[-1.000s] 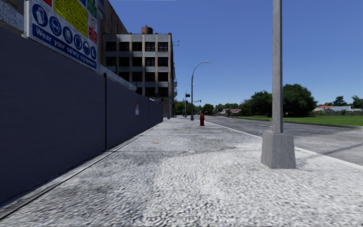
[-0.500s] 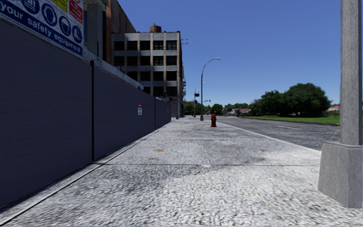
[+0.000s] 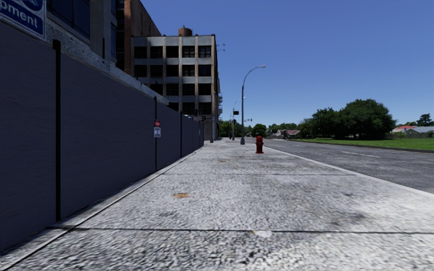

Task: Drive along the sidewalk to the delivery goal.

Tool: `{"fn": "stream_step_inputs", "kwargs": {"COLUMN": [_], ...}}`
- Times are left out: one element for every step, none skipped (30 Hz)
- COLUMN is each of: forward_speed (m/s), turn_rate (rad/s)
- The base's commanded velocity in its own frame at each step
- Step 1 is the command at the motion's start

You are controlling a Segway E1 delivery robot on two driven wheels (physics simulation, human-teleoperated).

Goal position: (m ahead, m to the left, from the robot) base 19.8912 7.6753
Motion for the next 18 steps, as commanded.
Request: {"fn": "stream_step_inputs", "kwargs": {"forward_speed": [2.0,2.0,2.0,2.0,2.0,2.0,2.0,2.0,2.0,2.0,2.0,2.0,2.0,2.0,2.0,2.0,2.0,2.0], "turn_rate": [0.0,0.0,0.0,0.0,0.0,0.0,0.0,0.0,0.0,0.0,0.0,0.0,0.0,0.0,0.0,0.0,0.0,0.0]}}
